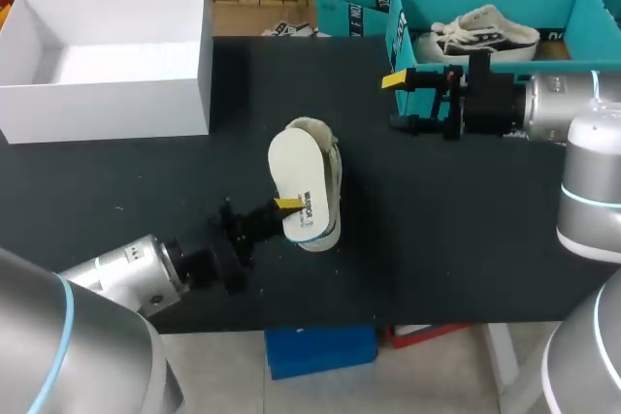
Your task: Take the shoe out of the shoebox, open the shoe tongue, remove and reinsert the insole, then place the shoe into the shoebox
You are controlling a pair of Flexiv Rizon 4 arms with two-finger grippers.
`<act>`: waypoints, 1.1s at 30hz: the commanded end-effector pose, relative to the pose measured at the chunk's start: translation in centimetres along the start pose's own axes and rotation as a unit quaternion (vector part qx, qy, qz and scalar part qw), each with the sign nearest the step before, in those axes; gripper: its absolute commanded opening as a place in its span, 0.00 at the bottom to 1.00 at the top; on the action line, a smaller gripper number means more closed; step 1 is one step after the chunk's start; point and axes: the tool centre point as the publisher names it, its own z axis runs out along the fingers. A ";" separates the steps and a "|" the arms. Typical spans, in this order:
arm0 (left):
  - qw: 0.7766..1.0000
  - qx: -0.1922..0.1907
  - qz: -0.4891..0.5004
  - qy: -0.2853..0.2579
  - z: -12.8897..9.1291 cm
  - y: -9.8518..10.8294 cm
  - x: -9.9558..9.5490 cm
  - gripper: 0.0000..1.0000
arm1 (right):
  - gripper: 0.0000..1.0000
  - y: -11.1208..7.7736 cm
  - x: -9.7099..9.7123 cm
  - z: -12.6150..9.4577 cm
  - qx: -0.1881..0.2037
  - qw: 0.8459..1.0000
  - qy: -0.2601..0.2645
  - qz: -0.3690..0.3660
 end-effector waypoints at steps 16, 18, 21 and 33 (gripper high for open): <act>0.997 0.021 0.044 0.056 3.8 3.5 -1.1 0.00 | 1.00 -0.1 -0.1 0.2 -0.002 1.000 0.000 0.000; 0.996 0.021 0.059 0.061 4.1 3.6 -1.4 0.00 | 1.00 -0.1 -0.1 0.2 -0.002 1.000 0.000 0.000; 0.995 0.022 0.075 0.066 4.3 3.8 -1.6 0.00 | 1.00 -0.1 -0.1 0.2 -0.002 1.000 0.000 0.000; 0.992 0.019 0.100 0.079 4.9 4.4 -0.9 0.00 | 1.00 -0.1 -0.1 0.2 -0.002 1.000 0.000 0.000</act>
